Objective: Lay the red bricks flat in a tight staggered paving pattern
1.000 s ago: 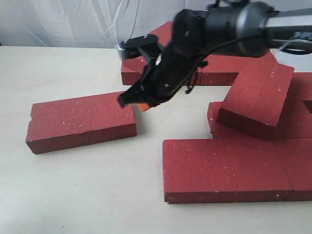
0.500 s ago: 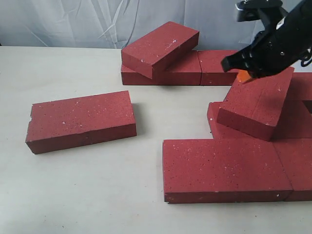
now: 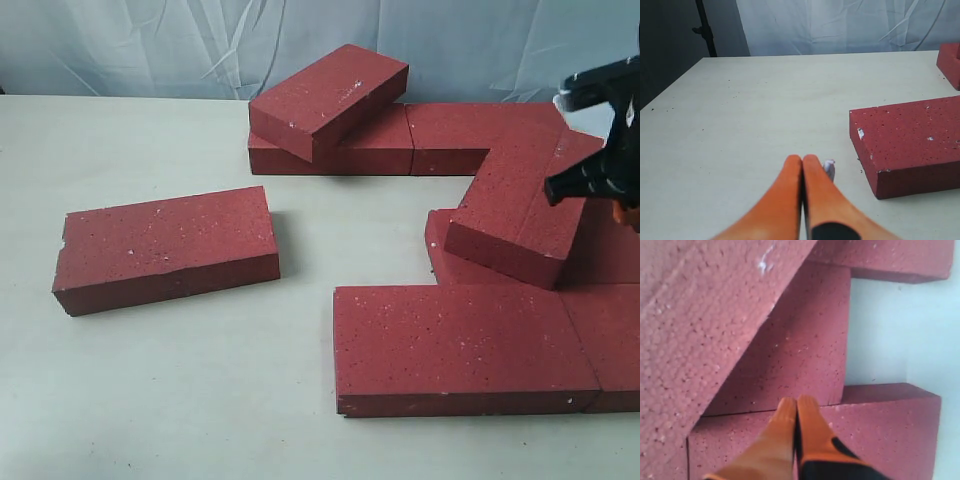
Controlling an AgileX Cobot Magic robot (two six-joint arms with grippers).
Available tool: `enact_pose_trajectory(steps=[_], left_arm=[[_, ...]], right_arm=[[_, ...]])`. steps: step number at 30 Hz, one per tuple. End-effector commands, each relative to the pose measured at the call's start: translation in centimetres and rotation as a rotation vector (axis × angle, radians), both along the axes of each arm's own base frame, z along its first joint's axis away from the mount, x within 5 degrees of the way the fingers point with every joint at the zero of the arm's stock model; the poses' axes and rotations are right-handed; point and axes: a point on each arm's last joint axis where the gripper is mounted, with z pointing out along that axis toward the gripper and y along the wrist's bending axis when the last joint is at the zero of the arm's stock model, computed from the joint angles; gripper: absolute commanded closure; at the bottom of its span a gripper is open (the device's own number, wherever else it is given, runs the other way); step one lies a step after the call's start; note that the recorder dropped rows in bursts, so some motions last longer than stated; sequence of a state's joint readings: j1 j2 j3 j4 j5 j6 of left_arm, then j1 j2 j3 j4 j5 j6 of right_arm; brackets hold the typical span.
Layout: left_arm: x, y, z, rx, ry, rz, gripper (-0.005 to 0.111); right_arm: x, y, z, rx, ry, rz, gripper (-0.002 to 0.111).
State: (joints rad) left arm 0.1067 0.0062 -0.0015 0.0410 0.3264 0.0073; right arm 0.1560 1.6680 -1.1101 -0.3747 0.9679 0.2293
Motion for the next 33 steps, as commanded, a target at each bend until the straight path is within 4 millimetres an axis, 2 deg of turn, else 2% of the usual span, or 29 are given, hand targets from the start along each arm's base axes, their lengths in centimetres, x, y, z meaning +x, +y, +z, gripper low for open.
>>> enact_pose_trajectory(steps=[1, 4, 8, 13, 18, 22, 27, 30, 33], left_arm=[[0.0, 0.0, 0.1, 0.004, -0.017, 0.0, 0.107], [0.0, 0.0, 0.1, 0.004, -0.017, 0.0, 0.107], [0.0, 0.0, 0.1, 0.004, -0.017, 0.0, 0.107], [0.0, 0.0, 0.1, 0.004, -0.017, 0.0, 0.107], [0.0, 0.0, 0.1, 0.004, -0.017, 0.0, 0.107], [0.0, 0.0, 0.1, 0.004, -0.017, 0.0, 0.107], [0.0, 0.0, 0.1, 0.004, -0.017, 0.0, 0.107], [0.0, 0.0, 0.1, 0.004, -0.017, 0.0, 0.107], [0.0, 0.0, 0.1, 0.004, -0.017, 0.0, 0.107]], right_arm=[[0.5, 0.3, -3.2, 0.04, 0.055, -0.016, 0.109], [1.0, 1.8, -4.7, 0.139, 0.07, 0.018, 0.109], [1.3, 4.8, -5.6, 0.267, 0.056, 0.106, 0.109], [1.7, 8.0, -5.9, 0.348, -0.037, 0.179, 0.109], [1.9, 10.3, -6.2, 0.435, -0.1, 0.169, 0.109], [1.8, 11.5, -6.1, 0.485, -0.124, 0.159, 0.109], [1.1, 14.4, -5.8, 0.507, -0.17, 0.24, 0.109], [1.2, 16.0, -4.4, 0.552, -0.189, 0.265, 0.109], [1.2, 16.3, -2.2, 0.571, -0.177, 0.316, 0.109]])
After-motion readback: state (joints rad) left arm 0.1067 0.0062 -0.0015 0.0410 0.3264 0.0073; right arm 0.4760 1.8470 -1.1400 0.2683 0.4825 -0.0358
